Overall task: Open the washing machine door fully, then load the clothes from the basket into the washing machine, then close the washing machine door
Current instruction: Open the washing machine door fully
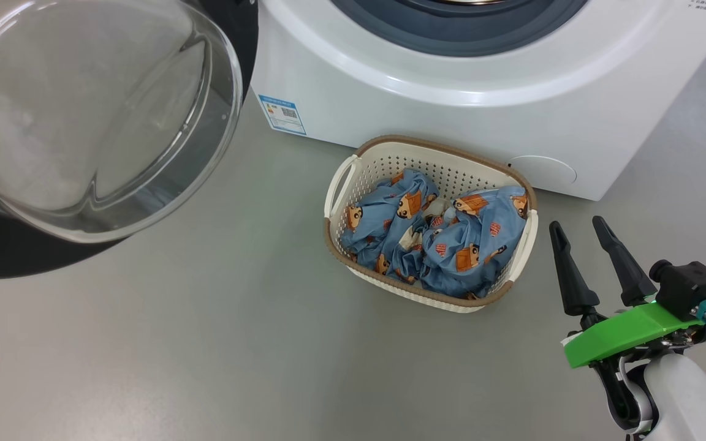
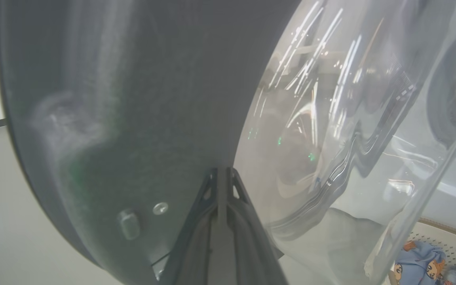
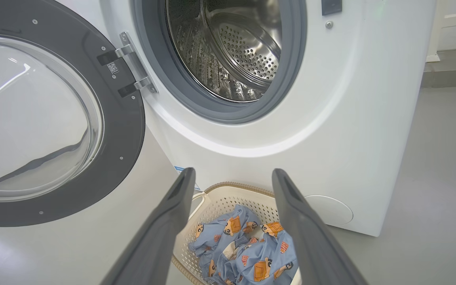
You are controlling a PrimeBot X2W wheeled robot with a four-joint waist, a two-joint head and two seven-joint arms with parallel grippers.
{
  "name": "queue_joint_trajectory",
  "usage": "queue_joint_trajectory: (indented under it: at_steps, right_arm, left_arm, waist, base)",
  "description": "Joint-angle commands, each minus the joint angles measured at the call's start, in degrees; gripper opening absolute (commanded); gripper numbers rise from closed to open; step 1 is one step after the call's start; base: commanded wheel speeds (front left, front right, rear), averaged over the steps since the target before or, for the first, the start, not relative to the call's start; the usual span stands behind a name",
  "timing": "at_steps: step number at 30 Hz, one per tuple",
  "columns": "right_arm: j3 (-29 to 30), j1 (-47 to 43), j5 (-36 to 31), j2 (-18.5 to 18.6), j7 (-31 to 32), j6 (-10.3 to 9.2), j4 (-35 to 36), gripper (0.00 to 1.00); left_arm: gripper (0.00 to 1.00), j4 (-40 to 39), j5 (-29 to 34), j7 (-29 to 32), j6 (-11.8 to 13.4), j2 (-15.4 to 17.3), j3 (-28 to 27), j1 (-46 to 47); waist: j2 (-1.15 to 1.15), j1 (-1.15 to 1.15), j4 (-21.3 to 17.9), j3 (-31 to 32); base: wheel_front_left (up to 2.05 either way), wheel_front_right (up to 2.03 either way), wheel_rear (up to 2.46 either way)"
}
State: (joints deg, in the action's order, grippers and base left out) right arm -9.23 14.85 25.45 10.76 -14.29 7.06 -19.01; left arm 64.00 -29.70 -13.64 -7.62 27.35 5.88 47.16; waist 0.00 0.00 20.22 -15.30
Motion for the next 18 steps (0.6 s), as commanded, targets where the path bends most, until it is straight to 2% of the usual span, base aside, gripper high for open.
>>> queue_joint_trajectory:
  at_steps: [1, 18]
  right_arm:
    - [-1.4, 0.8, 0.1, -0.2, -0.7, 0.43, 1.1, 1.0]
    - [-1.2, -0.1, 0.7, -0.9, -0.7, 0.43, 1.1, 1.0]
  left_arm:
    - [0.0, -0.5, -0.5, -0.6, 0.1, 4.5, -1.2, 2.5]
    - [0.0, -1.2, -5.0, -1.3, 0.1, 5.0, 2.7, -0.6]
  waist:
    - [0.0, 0.0, 0.0, 0.0]
    - [0.0, 0.0, -0.6, 1.9]
  base:
    - [0.0, 0.0, 0.0]
    - [0.0, 0.0, 0.0]
